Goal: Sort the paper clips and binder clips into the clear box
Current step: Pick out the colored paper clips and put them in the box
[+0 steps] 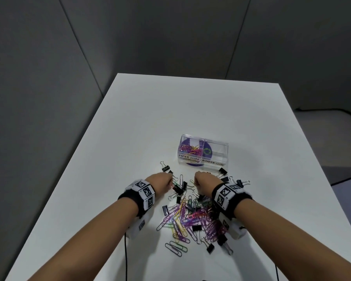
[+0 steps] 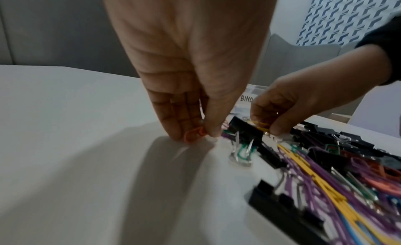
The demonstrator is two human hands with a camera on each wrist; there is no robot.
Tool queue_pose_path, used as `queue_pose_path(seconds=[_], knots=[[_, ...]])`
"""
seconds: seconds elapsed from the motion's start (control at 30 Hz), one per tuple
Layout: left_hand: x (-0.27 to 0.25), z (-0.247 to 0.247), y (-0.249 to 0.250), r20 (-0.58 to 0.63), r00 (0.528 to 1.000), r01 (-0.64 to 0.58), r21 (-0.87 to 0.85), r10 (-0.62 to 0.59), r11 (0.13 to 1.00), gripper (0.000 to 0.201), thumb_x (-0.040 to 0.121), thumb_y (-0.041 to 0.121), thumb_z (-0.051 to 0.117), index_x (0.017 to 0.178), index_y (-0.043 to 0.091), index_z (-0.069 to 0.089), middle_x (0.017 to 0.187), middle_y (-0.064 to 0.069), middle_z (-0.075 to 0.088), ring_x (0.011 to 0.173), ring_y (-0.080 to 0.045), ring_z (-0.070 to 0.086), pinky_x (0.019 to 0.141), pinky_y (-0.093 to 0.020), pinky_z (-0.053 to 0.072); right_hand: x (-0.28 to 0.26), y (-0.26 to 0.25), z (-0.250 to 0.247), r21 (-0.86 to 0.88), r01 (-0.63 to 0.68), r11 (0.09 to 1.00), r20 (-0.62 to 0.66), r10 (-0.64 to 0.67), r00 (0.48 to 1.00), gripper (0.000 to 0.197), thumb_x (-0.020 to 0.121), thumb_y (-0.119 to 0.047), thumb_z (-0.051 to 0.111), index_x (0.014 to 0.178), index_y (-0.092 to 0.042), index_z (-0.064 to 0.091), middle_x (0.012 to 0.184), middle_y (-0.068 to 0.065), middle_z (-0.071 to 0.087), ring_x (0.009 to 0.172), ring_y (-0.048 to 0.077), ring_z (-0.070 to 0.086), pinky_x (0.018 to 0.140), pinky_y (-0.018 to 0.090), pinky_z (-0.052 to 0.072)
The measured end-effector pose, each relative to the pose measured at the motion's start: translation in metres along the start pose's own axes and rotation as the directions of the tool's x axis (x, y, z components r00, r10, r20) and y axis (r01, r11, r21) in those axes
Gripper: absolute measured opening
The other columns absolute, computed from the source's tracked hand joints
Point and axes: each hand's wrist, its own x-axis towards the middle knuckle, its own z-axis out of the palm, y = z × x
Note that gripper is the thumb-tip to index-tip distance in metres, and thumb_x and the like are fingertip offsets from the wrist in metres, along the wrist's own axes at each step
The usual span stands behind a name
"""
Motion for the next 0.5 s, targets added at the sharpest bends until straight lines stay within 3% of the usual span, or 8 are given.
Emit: queue_pose_path(seconds=[0.07,0.13,0.33,0.4,0.5], knots=[[0.001,-0.004,0.000,-0.019,1.000,0.019,-0.027,-0.020,0.999,0.018,0.092,0.006,0.039,0.102,0.015,0.051,0.112,-0.010,0.060,0.096,-0.024,0.055,0.082,-0.033,0.041,-0.002,0.002,-0.002,-0.008,-0.024,1.000,0.026,0.024,0.999,0.005,0.090,-0.003,0.045,0.092,-0.008,0.044,0.095,0.013,0.051,0.091,0.031,0.054,0.072,0.035,0.039],[0.003,-0.008,-0.001,-0.027,0.999,0.022,-0.030,-0.022,0.999,0.028,0.093,0.005,0.039,0.118,0.011,0.051,0.123,-0.010,0.054,0.108,-0.029,0.055,0.090,-0.034,0.043,-0.004,0.005,-0.004,0.031,-0.061,0.998,0.035,0.060,0.998,0.008,0.092,-0.010,0.044,0.090,-0.011,0.036,0.091,0.008,0.043,0.082,0.025,0.046,0.071,0.033,0.037],[0.008,-0.009,0.000,0.002,0.999,-0.044,0.000,0.044,0.999,0.032,0.087,-0.002,0.043,0.116,0.008,0.049,0.123,-0.014,0.048,0.105,-0.031,0.055,0.087,-0.036,0.044,-0.003,0.004,-0.013,0.179,-0.104,0.978,-0.060,0.117,0.991,0.005,0.092,-0.008,0.035,0.088,-0.009,0.034,0.062,-0.001,0.037,0.059,0.020,0.040,0.051,0.030,0.028],[0.006,-0.007,0.003,0.013,0.997,-0.081,0.063,0.081,0.995,0.033,0.089,0.009,0.048,0.122,0.013,0.047,0.124,-0.010,0.048,0.108,-0.029,0.055,0.089,-0.035,0.044,-0.003,-0.001,-0.013,0.129,-0.068,0.989,-0.082,0.079,0.993,0.005,0.093,-0.008,0.033,0.089,-0.010,0.033,0.063,0.001,0.039,0.067,0.023,0.044,0.053,0.031,0.030],[0.006,-0.004,0.003,0.022,0.988,-0.156,0.232,0.155,0.960,0.039,0.090,0.019,0.051,0.129,0.018,0.046,0.123,-0.008,0.049,0.111,-0.028,0.054,0.086,-0.036,0.046,-0.007,-0.011,-0.013,0.103,0.034,0.994,-0.012,-0.033,0.999,0.008,0.092,-0.014,0.037,0.099,-0.011,0.035,0.076,0.009,0.049,0.072,0.026,0.047,0.065,0.035,0.035]])
